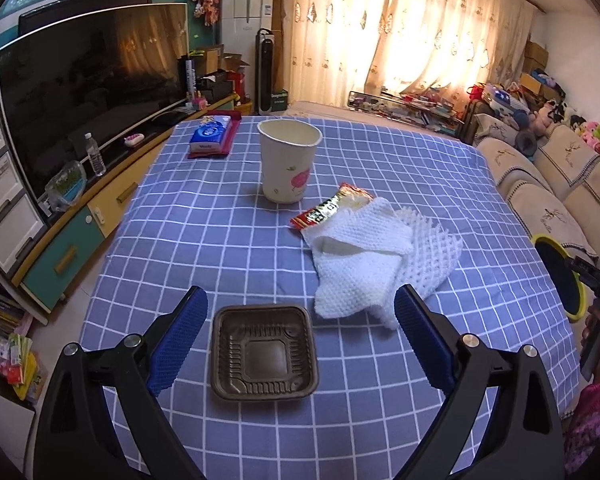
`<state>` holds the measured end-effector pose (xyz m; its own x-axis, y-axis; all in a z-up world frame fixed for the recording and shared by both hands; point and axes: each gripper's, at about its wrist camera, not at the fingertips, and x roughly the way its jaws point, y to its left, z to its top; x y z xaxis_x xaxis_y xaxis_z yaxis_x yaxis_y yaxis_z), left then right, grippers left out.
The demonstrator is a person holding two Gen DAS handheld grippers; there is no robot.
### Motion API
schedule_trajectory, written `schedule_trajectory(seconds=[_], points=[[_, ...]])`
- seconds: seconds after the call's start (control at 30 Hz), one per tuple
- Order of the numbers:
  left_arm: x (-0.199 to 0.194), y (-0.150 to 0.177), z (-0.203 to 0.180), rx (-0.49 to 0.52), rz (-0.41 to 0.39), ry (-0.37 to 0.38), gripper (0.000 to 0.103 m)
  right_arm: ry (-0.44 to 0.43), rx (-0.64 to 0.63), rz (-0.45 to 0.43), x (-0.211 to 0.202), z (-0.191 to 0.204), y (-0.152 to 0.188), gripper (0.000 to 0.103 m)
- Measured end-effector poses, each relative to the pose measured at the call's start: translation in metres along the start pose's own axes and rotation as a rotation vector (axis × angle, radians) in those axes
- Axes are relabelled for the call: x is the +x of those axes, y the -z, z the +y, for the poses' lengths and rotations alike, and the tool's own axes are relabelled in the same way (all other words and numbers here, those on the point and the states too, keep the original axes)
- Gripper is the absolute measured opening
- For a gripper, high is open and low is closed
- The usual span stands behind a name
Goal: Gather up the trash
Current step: 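Carry the milk carton with the right tool into the bin and release, then grasp the brown plastic tray edge with the left tool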
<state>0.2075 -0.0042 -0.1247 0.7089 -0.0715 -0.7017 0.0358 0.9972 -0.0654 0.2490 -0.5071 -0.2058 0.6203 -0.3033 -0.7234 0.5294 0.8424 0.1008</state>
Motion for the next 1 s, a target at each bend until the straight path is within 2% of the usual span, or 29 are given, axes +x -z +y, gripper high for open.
schedule_trajectory(seconds=[0.07,0.1,0.3,0.57,0.6,0.7,0.83,1.0], points=[[0.001,0.002,-0.002,0.012,0.009,0.000,0.091,-0.002,-0.005,-0.002,-0.001,0.002,0.000,0.066],[0.001,0.002,-0.003,0.017,0.012,0.001,0.084,-0.005,-0.004,-0.005,-0.003,0.002,0.000,0.066],[0.016,0.011,-0.005,0.020,0.085,-0.007,0.057,-0.016,0.006,-0.014,-0.008,0.000,-0.002,0.066],[0.036,0.020,-0.008,0.032,0.150,-0.023,0.032,-0.021,-0.006,-0.017,-0.010,0.003,-0.002,0.066],[0.039,0.021,-0.008,0.034,0.160,-0.025,0.025,-0.021,-0.004,-0.016,-0.010,0.003,-0.002,0.066],[0.044,0.025,-0.009,0.038,0.178,-0.024,0.016,-0.022,-0.002,-0.016,-0.010,0.004,-0.001,0.066],[0.050,0.028,-0.010,0.045,0.196,-0.018,0.008,-0.023,-0.003,-0.014,-0.009,0.004,-0.001,0.066],[0.048,0.028,-0.010,0.052,0.182,-0.024,0.006,-0.025,0.001,-0.016,-0.009,0.003,0.000,0.066]])
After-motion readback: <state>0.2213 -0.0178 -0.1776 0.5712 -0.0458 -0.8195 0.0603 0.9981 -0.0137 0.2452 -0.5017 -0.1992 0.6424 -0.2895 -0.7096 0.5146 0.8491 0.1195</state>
